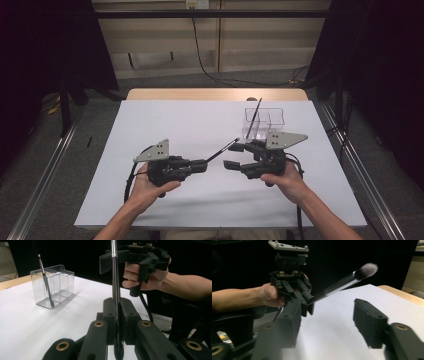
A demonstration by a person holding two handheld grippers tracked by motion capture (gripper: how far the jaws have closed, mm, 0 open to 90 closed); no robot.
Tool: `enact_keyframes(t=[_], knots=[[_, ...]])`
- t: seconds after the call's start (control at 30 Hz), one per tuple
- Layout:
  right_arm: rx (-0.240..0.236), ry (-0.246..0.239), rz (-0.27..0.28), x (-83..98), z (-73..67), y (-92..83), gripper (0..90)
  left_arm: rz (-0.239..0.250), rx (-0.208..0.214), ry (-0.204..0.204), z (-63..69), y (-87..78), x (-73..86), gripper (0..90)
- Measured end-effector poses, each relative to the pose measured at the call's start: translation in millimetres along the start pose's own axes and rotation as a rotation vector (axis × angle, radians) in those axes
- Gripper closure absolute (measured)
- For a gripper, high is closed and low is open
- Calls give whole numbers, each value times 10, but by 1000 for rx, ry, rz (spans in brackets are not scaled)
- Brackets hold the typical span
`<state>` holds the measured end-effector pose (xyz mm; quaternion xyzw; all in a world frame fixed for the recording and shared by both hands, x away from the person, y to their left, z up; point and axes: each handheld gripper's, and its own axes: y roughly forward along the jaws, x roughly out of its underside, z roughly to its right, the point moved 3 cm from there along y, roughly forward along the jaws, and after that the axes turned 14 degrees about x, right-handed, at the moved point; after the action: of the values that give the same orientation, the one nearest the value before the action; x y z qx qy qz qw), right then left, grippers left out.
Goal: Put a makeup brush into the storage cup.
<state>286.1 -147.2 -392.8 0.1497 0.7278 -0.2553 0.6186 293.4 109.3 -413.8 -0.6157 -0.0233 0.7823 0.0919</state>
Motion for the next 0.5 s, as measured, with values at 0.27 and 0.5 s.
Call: enact_keyframes(t=[0.27, 0.5], knots=[[-35, 29, 3, 5, 26, 11, 624, -24, 6, 1, -1, 55, 57, 841], [-53, 77, -11, 22, 62, 14, 743, -35, 20, -2, -4, 87, 92, 842]])
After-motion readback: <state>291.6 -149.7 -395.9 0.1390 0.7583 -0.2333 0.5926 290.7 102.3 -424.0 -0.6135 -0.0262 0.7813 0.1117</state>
